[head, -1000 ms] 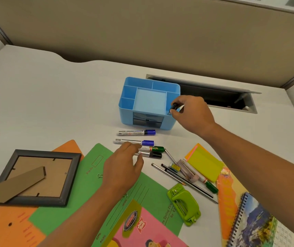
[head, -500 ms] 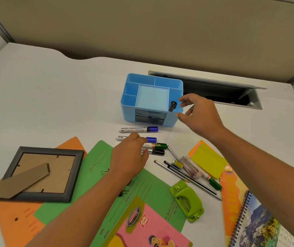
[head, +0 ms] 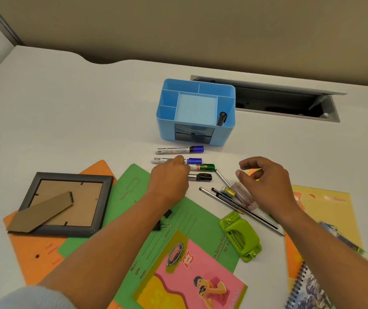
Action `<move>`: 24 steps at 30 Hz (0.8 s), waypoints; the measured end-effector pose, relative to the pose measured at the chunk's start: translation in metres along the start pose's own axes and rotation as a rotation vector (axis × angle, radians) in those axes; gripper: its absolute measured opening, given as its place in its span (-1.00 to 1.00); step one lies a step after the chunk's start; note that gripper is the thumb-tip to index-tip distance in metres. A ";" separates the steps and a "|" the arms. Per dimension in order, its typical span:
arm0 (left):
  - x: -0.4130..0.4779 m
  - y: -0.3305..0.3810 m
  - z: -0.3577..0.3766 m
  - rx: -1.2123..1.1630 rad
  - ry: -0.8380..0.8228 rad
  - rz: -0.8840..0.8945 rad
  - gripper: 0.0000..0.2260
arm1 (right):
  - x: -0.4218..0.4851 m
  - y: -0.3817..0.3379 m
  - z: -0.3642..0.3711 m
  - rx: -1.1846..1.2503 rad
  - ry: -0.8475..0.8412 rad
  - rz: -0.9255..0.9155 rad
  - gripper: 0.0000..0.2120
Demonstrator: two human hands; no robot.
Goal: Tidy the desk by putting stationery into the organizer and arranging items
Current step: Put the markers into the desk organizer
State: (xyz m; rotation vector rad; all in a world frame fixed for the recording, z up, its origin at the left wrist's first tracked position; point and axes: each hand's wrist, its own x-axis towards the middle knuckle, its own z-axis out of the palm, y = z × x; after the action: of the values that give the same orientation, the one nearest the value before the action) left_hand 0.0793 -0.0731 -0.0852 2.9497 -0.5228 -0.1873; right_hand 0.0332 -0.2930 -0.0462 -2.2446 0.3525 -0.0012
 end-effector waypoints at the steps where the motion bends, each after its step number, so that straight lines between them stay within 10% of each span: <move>1: -0.001 0.001 -0.002 0.005 -0.004 0.005 -0.85 | -0.003 0.001 0.001 0.010 -0.003 0.011 -0.88; 12: -0.029 0.025 -0.036 -0.392 0.323 -0.013 -0.86 | -0.016 -0.038 -0.008 0.360 -0.254 0.051 -0.60; 24: -0.029 0.029 -0.066 -0.667 0.483 -0.109 -0.62 | 0.021 -0.091 -0.073 0.334 0.041 -0.355 -0.77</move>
State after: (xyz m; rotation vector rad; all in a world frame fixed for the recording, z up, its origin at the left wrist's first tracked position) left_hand 0.0524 -0.0825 -0.0132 2.2516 -0.1772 0.2839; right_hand 0.0673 -0.2981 0.0676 -1.9480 -0.0292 -0.2738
